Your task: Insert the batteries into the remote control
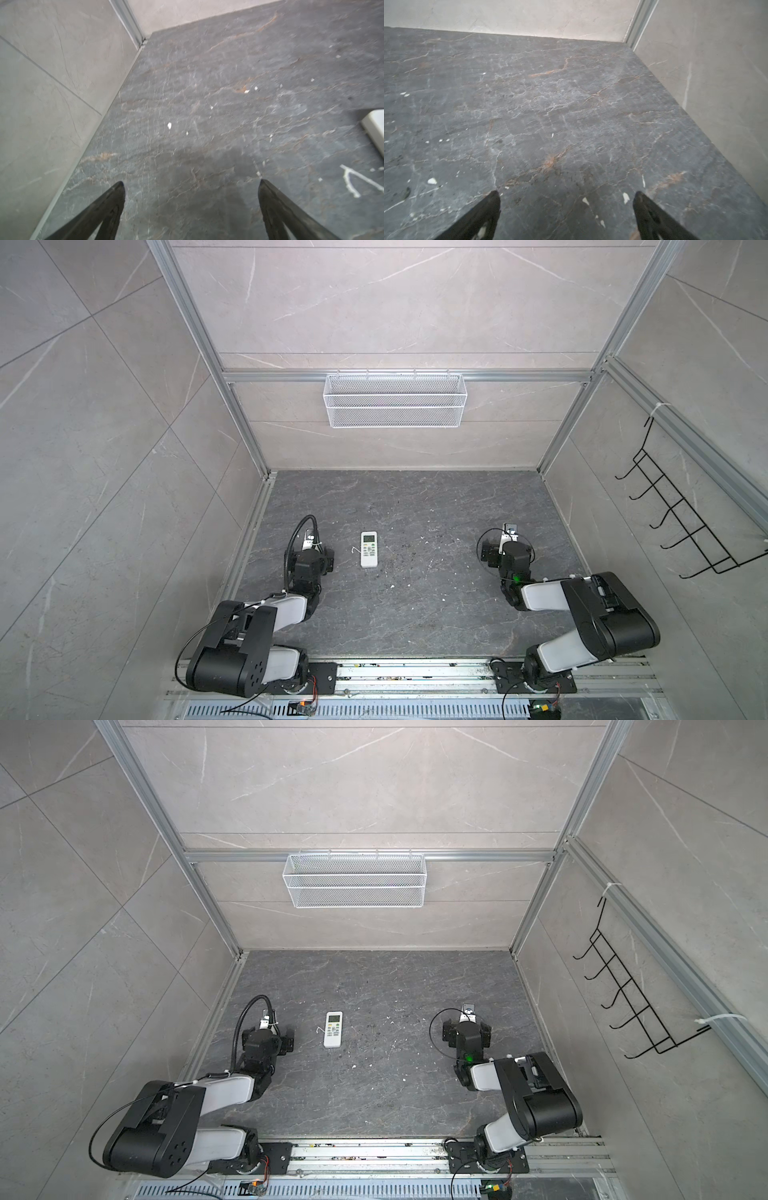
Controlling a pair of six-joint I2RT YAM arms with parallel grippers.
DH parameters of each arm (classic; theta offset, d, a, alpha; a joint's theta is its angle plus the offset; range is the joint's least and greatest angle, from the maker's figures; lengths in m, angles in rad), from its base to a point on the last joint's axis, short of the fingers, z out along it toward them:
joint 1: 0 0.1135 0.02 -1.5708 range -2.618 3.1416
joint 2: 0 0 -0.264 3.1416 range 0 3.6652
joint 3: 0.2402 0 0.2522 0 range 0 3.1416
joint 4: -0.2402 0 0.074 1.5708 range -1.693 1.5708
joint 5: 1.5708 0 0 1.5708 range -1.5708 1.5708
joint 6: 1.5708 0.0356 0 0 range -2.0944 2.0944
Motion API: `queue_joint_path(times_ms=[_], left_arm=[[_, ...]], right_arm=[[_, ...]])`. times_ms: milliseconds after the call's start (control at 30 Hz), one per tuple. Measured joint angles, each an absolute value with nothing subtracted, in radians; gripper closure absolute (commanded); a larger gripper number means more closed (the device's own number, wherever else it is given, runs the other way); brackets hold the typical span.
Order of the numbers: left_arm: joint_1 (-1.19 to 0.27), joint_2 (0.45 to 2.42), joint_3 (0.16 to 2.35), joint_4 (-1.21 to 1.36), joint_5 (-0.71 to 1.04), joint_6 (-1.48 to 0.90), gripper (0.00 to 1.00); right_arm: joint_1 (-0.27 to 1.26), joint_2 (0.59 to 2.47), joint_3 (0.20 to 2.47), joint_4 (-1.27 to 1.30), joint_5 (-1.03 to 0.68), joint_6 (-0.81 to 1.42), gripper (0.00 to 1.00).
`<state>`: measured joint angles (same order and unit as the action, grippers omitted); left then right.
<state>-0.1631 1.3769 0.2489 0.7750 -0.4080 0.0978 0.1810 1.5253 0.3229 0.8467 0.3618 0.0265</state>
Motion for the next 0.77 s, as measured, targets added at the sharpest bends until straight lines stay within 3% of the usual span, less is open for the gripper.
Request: queue_joint_path(times_ms=[200, 767], left_arm=[[-0.046, 1.519, 0.248, 0.945, -0.338, 0.046, 0.00], [0.000, 1.517, 0.332, 0.860, -0.277, -0.020, 0.00]], right_arm=[[0.179, 1.526, 0.327, 0.904, 0.331, 0.022, 0.01], [0.175, 1.526, 0.327, 0.910, 0.306, 0.022, 0.01]])
